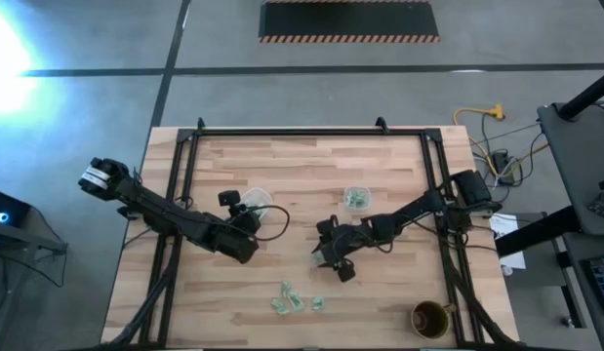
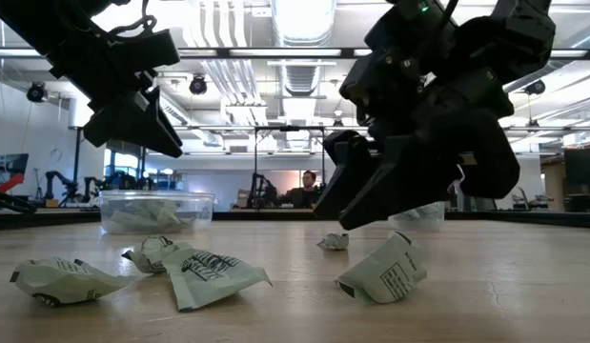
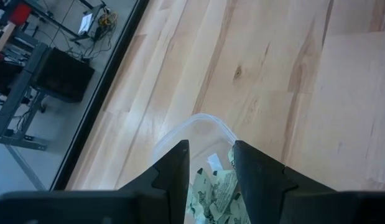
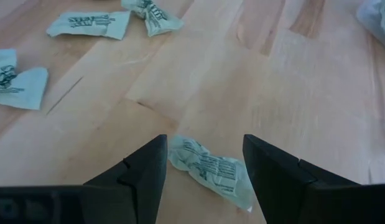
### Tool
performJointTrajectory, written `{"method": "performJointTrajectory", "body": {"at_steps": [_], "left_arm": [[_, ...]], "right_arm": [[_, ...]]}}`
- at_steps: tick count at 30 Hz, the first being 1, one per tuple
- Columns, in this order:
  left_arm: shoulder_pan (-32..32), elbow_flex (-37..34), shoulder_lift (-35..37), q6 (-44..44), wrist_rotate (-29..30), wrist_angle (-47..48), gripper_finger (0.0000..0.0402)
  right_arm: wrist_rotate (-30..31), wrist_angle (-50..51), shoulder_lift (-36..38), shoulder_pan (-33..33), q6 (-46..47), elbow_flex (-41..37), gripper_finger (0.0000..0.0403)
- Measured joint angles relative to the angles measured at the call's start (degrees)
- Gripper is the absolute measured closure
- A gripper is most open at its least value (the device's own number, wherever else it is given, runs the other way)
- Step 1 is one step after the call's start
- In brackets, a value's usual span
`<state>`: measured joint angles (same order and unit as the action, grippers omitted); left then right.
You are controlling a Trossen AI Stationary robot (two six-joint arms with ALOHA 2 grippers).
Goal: Pick and place Stevia / Truvia into bins
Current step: Put the light green stevia packet into the right transparent container
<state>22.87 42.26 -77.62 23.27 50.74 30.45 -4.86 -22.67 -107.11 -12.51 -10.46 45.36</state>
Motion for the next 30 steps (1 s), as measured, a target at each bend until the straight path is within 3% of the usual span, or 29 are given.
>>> {"method": "performJointTrajectory", "body": {"at_steps": [18,30], "left_arm": [[0.02,-0.02,0.03,0.04,-0.06,0.01,0.0292],[0.07,-0.17,0.04,0.07,0.07,-0.01,0.0292]], "right_arm": [[-0.3,-3.62,-2.68,-0.07,-1.02,0.1,0.0202],[-0.29,2.19,-3.85,0.2,0.2,2.4,0.0202]]}}
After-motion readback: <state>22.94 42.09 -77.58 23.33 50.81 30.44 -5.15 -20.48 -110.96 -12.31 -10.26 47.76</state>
